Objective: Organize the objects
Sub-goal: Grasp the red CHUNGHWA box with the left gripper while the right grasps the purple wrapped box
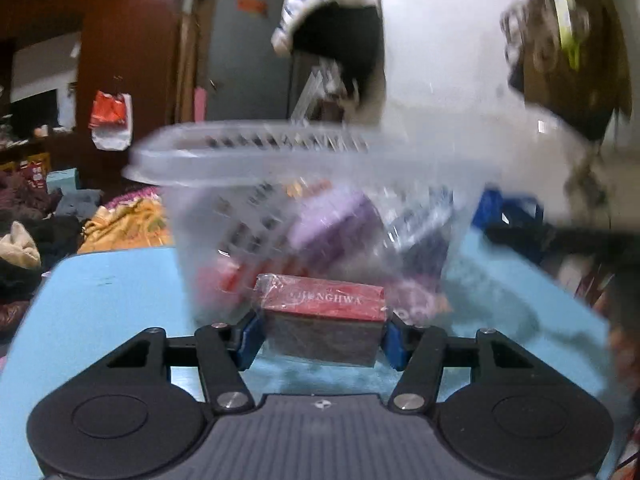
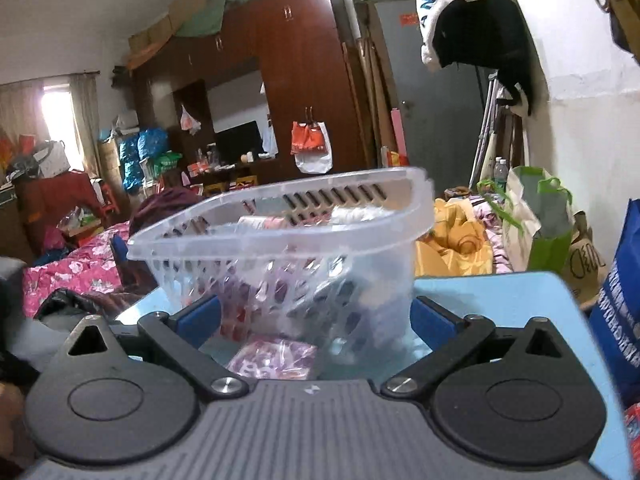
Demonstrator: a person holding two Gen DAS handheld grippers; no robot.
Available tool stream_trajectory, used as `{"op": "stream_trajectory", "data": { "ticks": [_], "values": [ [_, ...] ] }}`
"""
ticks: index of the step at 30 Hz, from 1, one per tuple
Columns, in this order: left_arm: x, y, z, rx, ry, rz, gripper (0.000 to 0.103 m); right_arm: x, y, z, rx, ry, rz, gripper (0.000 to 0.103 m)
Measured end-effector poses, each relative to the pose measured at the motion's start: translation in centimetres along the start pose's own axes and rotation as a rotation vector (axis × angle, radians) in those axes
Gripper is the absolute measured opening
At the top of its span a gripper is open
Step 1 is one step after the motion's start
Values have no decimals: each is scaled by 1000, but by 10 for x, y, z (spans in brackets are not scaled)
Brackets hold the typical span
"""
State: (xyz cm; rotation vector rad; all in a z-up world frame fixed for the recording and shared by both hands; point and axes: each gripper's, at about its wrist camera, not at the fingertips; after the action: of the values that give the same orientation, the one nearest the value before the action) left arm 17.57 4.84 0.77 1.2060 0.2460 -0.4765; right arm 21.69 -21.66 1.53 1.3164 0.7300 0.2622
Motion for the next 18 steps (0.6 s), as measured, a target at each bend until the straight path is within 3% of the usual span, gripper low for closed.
{"op": "stream_trajectory", "data": {
  "ticks": [4, 9, 10, 12, 14, 18],
  "values": [
    [-18, 5, -24, -60, 26, 69, 62, 25, -4, -21, -36, 33, -97, 103],
    [-17, 8, -34, -107, -1, 52, 62, 58, -8, -41, -60, 23, -213, 102],
    [-16, 7, -32, -101, -2, 56, 63, 63, -9, -43, -61, 21, -239, 100],
    [-14, 5, -24, -85, -6, 66, 63, 68, -10, -47, -77, 22, -270, 86],
    [-16, 1, -21, -69, -12, 80, 63, 65, -12, -49, -95, -11, -278, 76],
    [-20, -3, -19, -53, -27, 106, 63, 38, -16, -45, -99, -34, -200, 75]
  ]
}}
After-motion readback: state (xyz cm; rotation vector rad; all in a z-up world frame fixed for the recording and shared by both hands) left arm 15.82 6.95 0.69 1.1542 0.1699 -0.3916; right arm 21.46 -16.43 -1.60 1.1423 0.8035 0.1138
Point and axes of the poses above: each gripper's, at about its wrist camera, not at the fingertips, and x roughly the way its jaws point, z to its right, y to its top, and after that the axes turned 15 degrees about -x, right-handed
